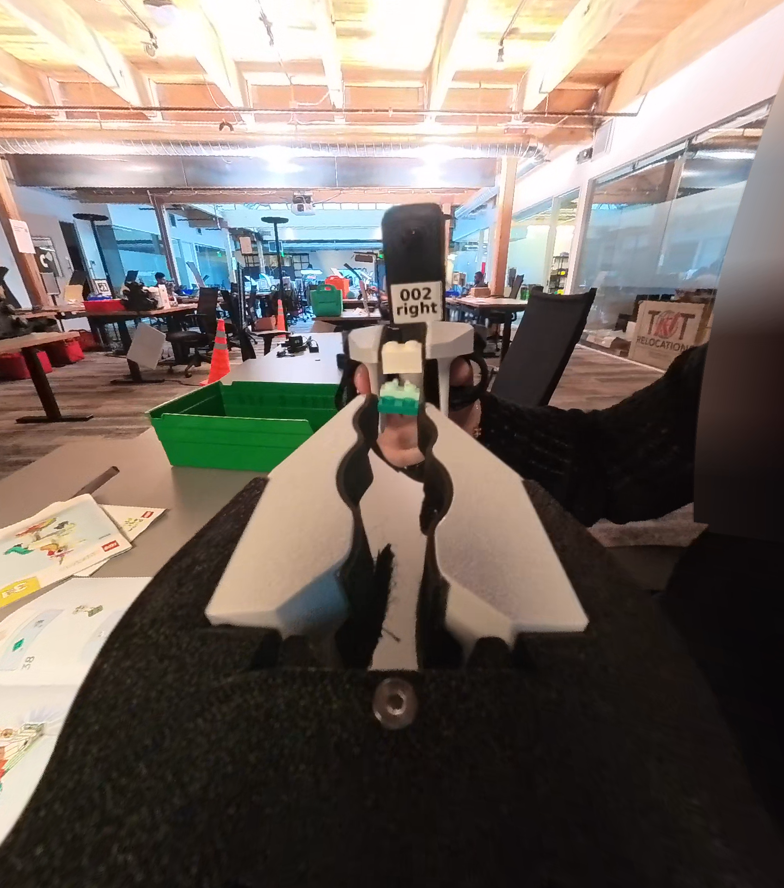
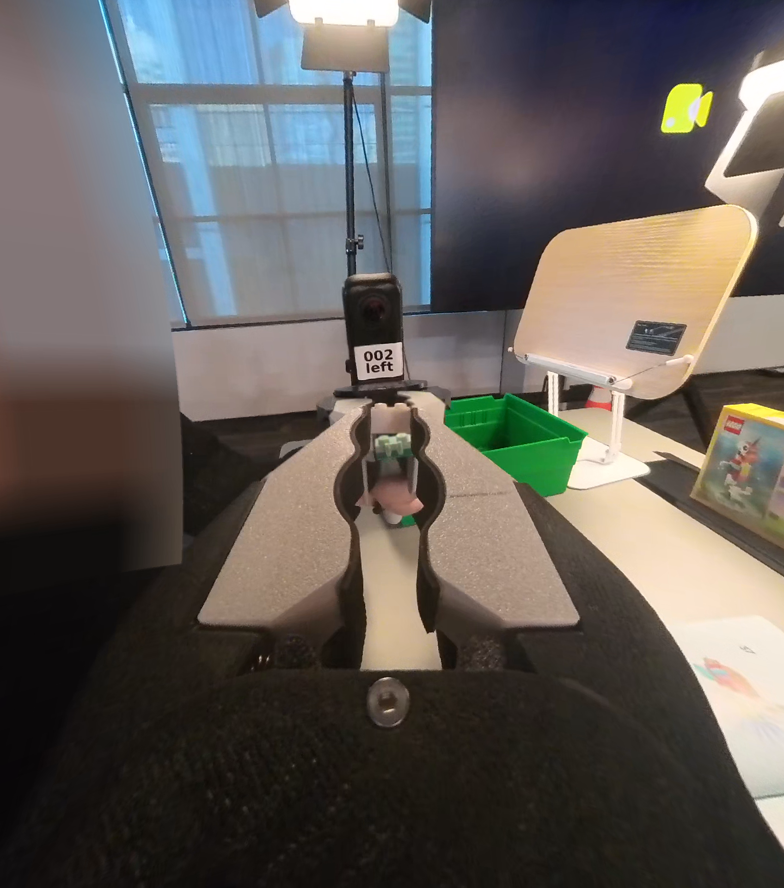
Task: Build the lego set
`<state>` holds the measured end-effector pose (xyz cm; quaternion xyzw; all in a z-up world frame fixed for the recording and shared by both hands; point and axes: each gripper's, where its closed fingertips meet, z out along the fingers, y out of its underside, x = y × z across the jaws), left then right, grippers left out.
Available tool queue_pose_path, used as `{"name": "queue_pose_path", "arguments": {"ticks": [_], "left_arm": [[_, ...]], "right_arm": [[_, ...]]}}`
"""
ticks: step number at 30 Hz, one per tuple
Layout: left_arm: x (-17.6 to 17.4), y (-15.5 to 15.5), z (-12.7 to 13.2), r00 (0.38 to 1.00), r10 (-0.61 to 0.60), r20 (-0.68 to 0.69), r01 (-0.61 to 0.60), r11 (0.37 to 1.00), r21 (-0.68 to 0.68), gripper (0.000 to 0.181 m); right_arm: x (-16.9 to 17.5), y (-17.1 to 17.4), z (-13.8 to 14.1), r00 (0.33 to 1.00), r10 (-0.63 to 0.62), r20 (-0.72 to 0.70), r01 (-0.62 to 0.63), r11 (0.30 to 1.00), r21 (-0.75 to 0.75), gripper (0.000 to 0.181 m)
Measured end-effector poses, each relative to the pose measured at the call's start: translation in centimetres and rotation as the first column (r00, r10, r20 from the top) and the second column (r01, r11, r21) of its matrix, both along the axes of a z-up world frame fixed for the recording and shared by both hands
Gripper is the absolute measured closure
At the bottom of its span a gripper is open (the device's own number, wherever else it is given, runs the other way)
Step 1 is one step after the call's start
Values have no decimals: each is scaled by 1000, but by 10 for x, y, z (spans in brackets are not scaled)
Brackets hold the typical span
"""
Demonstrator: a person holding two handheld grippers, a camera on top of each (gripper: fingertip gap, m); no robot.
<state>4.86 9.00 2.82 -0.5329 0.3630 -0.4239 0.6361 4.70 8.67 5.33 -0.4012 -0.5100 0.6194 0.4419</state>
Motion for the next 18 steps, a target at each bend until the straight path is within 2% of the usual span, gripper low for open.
{"name": "queue_pose_path", "arguments": {"ticks": [18], "left_arm": [[2,-3,1,1000,-25,16,26,1000,-11,168]], "right_arm": [[-4,-4,-7,1000,4,-20,-3,999,40,167]]}}
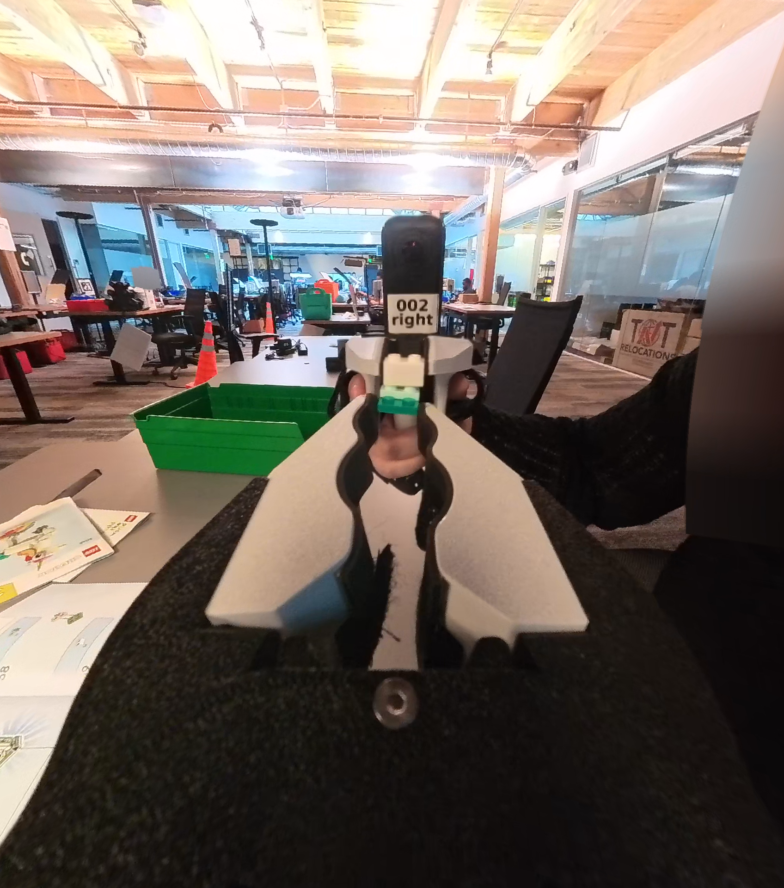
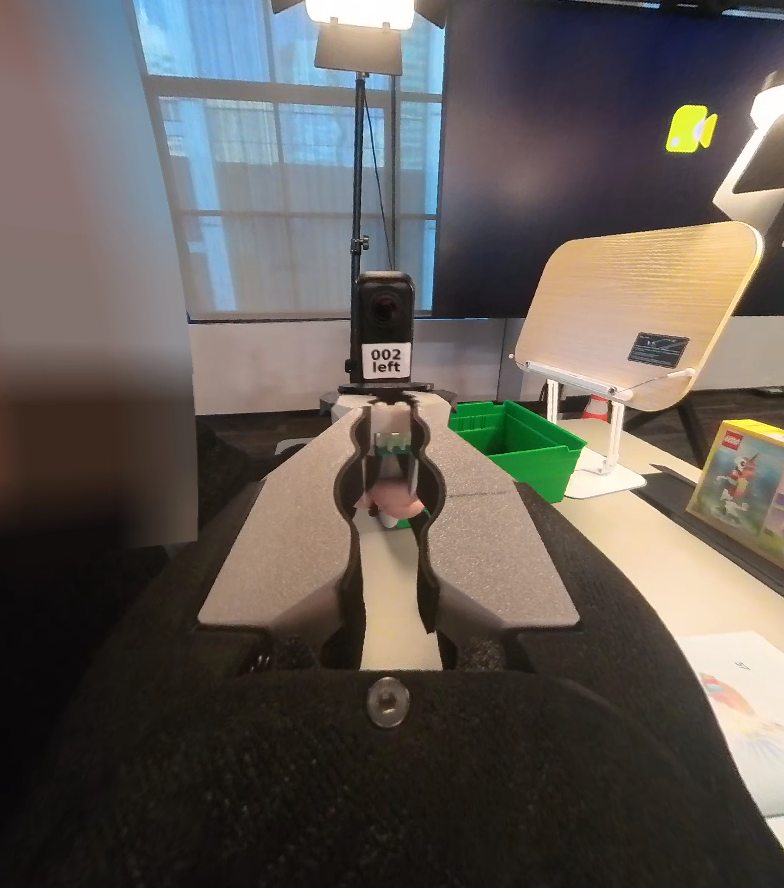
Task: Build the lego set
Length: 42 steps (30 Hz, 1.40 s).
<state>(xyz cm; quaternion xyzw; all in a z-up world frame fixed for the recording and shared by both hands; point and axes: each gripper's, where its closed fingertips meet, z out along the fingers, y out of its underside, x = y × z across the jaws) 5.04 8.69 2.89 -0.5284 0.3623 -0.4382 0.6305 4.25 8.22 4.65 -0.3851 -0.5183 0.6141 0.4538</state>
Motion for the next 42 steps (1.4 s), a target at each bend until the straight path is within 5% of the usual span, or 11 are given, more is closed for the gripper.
{"name": "queue_pose_path", "arguments": {"ticks": [22,26,29,31,34,36,38,42], "left_arm": [[-1,1,-1,1000,4,-4,-4,1000,0,167],[-3,2,0,1000,8,-2,-8,1000,-1,167],[-4,2,1,1000,7,3,-7,1000,-8,167],[-4,2,1,1000,-4,10,4,1000,-19,167],[-2,2,0,1000,-14,10,14,999,-33,167],[-2,2,-2,1000,-13,5,13,999,-36,167],[-1,3,-3,1000,-15,3,15,999,-40,168],[-1,3,-4,1000,-17,-1,17,999,-47,167]], "right_arm": [[-2,2,-7,999,-29,24,28,999,32,162],[0,4,-6,999,-52,14,51,997,58,145],[3,9,-6,989,-145,-14,145,966,215,118],[2,15,-12,955,-289,-62,284,836,470,103],[-3,24,-21,858,-465,-216,408,364,837,97],[-6,23,-25,823,-484,-298,382,82,921,99],[-10,17,-25,812,-471,-344,367,-46,929,101],[-10,15,-23,800,-453,-395,357,-170,918,116]]}}
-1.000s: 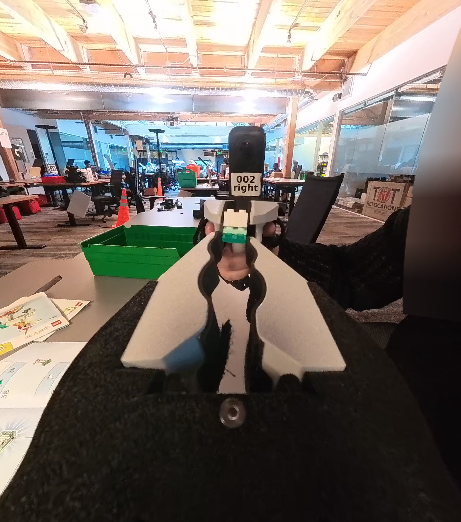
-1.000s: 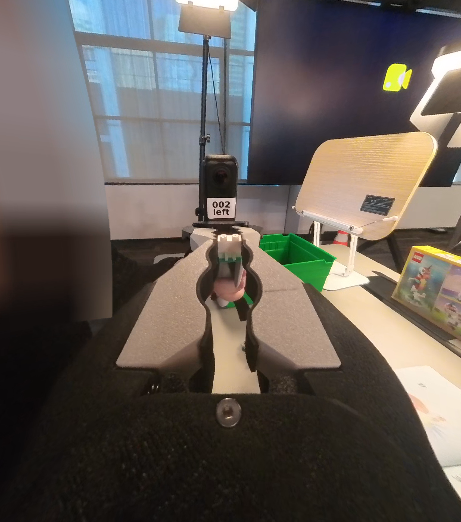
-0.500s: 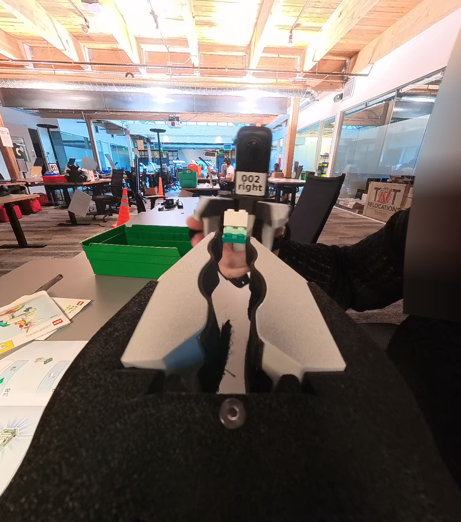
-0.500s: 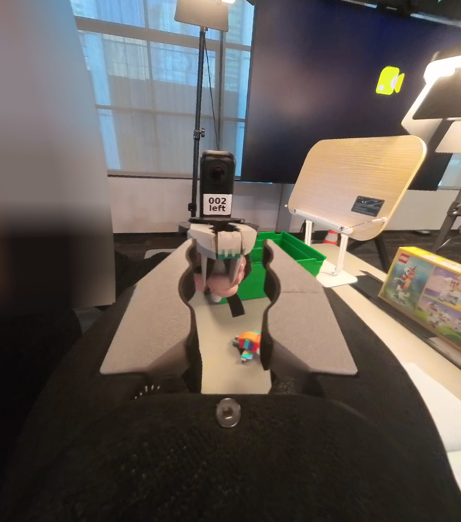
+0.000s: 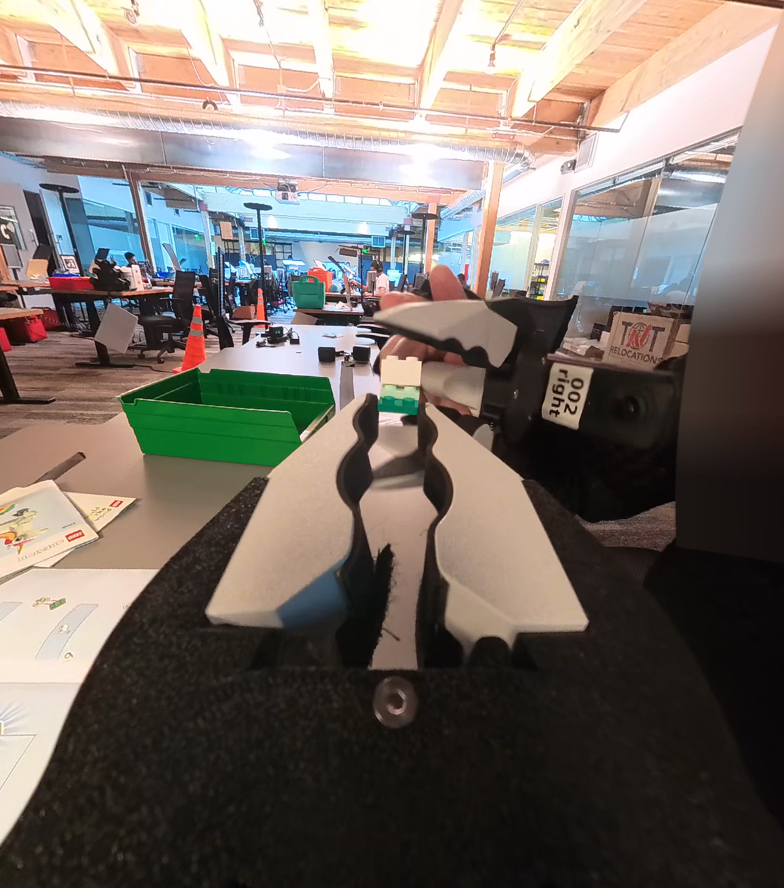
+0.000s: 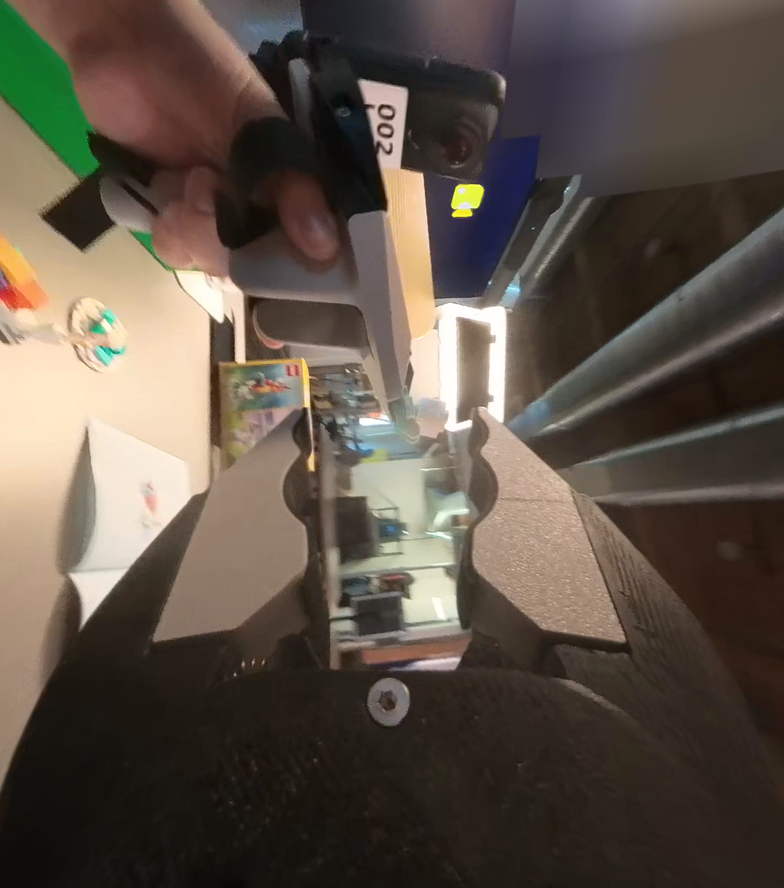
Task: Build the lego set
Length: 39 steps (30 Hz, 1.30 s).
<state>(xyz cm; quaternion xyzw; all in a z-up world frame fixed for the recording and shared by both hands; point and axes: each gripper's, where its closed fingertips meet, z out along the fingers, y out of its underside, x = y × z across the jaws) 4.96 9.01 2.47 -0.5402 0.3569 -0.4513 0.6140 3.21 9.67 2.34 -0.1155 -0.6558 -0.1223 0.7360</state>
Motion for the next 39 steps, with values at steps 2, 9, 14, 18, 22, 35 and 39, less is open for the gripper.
{"name": "queue_pose_path", "arguments": {"ticks": [2,9,14,18,22,35,39], "left_arm": [[1,0,0,1000,-4,-1,4,1000,-2,167],[2,0,-3,1000,-12,-5,12,1000,-12,167],[3,0,-5,1000,-16,-13,15,1000,-13,167],[5,0,-6,1000,-25,-11,25,999,-20,168],[5,1,-9,999,-21,-28,21,1000,-22,167],[9,-1,-12,998,-42,-44,40,999,-31,168],[9,-3,-11,998,-54,-40,53,998,-22,168]], "right_arm": [[0,0,1,1000,-8,-4,8,1000,24,125],[2,0,2,1000,-6,-2,6,999,36,137],[3,0,2,1000,-9,-6,9,998,59,145],[4,-1,5,1000,-4,-13,5,997,81,157],[4,-1,3,1000,-7,8,6,995,105,157],[7,-4,0,999,-2,49,-4,991,133,160],[7,-6,0,1000,4,30,-8,992,122,160]]}}
